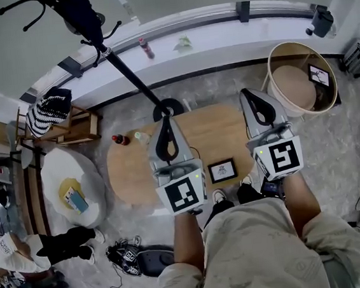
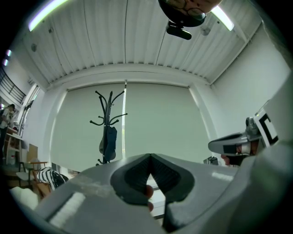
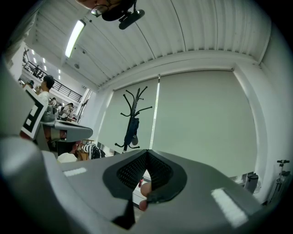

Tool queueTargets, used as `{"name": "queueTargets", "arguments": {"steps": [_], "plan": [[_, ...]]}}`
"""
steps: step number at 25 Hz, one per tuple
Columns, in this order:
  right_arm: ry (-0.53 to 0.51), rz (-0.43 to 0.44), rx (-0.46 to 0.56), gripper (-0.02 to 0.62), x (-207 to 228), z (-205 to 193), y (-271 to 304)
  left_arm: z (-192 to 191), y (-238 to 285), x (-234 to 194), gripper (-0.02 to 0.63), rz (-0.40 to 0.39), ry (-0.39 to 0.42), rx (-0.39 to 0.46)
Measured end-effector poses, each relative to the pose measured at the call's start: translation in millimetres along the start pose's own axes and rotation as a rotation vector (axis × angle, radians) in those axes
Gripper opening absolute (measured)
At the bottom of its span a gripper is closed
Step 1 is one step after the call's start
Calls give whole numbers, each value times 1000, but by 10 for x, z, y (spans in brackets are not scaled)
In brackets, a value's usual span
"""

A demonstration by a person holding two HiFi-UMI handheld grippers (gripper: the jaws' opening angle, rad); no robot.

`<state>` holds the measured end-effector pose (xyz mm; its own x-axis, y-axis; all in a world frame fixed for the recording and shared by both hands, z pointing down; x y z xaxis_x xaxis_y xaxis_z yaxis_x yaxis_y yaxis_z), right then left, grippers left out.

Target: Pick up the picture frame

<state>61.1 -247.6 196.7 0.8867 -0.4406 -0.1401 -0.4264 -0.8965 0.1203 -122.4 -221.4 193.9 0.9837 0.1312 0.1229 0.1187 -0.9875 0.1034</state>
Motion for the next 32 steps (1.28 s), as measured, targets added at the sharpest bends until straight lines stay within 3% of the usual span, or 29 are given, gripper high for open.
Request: {"name": "queueTargets", "arguments": {"steps": [10, 16, 25, 32], "plan": [[22, 18, -17, 2, 66, -164, 91, -137, 94, 84, 3, 8, 3, -27], [40, 21, -81, 2, 45, -424, 157, -356, 152, 111, 3, -6, -23, -80], [69, 48, -214, 2, 13, -971, 292, -949, 312, 217, 3, -30, -45, -223], [150, 108, -329, 2, -103, -1577, 385, -1537, 374, 305, 3, -52, -74, -336]]}}
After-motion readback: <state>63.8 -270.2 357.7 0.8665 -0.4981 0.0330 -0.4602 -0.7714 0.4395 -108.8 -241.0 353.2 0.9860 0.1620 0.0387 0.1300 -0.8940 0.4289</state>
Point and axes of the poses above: the fingertips, and each gripper's own axes: y forward along the fingers, x to its right, z out of its top, the point moved 2 cm from there along -y, backward along the fingers, and after that the axes turned 12 degrees about -x, right-handed, at the moved point
